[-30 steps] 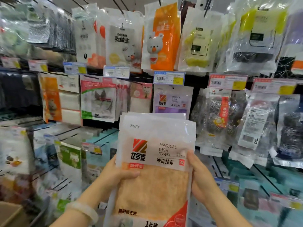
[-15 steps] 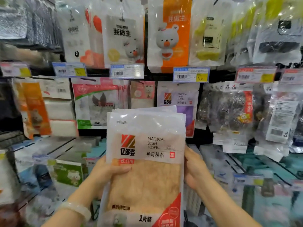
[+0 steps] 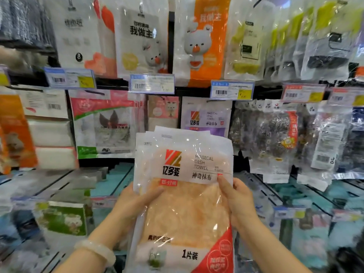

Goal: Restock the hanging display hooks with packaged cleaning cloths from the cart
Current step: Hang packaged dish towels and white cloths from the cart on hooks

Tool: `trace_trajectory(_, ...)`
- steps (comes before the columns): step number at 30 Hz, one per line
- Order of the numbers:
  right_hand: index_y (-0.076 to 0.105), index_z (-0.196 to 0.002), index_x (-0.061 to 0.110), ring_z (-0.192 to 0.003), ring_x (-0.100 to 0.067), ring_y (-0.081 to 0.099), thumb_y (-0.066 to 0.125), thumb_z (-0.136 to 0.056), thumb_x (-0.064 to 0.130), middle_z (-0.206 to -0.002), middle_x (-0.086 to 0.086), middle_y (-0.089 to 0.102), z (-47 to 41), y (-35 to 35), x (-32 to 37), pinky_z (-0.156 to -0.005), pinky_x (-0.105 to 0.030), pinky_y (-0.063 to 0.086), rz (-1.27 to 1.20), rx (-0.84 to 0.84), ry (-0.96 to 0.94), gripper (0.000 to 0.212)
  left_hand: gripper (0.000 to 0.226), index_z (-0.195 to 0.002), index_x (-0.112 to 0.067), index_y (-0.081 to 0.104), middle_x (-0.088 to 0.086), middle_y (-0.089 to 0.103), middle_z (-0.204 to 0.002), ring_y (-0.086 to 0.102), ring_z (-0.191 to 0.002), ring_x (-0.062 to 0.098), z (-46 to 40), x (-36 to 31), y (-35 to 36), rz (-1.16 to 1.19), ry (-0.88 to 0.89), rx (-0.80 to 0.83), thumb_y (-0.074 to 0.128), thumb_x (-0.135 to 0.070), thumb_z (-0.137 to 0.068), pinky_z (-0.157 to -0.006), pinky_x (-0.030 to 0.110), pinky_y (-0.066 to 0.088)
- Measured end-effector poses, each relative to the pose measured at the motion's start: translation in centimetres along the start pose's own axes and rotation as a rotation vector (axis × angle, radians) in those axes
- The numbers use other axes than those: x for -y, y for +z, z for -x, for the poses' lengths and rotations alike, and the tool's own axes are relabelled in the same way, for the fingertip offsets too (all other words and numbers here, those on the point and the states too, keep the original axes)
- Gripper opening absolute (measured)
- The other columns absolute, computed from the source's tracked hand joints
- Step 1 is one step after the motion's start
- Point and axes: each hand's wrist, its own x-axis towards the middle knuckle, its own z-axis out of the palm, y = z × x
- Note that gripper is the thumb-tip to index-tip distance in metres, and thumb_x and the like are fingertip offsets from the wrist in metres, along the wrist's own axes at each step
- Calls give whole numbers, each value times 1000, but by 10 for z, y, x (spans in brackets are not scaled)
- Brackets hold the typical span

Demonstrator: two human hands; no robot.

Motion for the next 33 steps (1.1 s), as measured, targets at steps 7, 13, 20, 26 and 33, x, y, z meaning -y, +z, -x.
trace_trajectory(7,63,-85,3,-83,-34,60,62,-88,16,-94,-30,66,-16,-5,23,-84,-56,48,14,19,-77,14,89,-100,-11,66,15,75,-89,72,-85,34,-15,-15,18,5,45,-118,81,-70,-36,-82,51,56)
trace_trajectory(13,60,-87,19,-83,-16,68,56,-92,23,-91,-5,70,-35,-20,37,-70,-31,55,209,-16,-316,7,32,-95,-13,69,8,76,-80,72,-71,26,-36,-21,15,-47,53,-196,74,-38,-76,-63,35,56)
trace_trajectory(20,53,-79,25,-55,11,53,57,-92,27,-69,13,58,-52,-27,47,-50,-7,42,247,-49,-490,14,19,-84,-12,70,1,74,-65,69,-51,13,-41,-31,21,-151,69,-178,78,-26,-74,-38,20,48)
trace_trajectory(26,56,-82,27,-68,5,62,57,-92,27,-77,13,66,-75,-29,67,-57,-12,49,250,-51,-570,10,15,-77,-11,68,-7,69,-51,62,-41,5,-46,-40,22,-316,144,-192,76,-23,-77,-33,15,42)
trace_trajectory(33,61,-83,24,-68,-9,65,59,-91,23,-77,5,69,-91,-29,70,-59,-24,56,229,-30,-432,8,13,-76,-13,67,-11,69,-52,63,-43,3,-49,-48,20,-338,147,-186,74,-23,-79,-34,13,43)
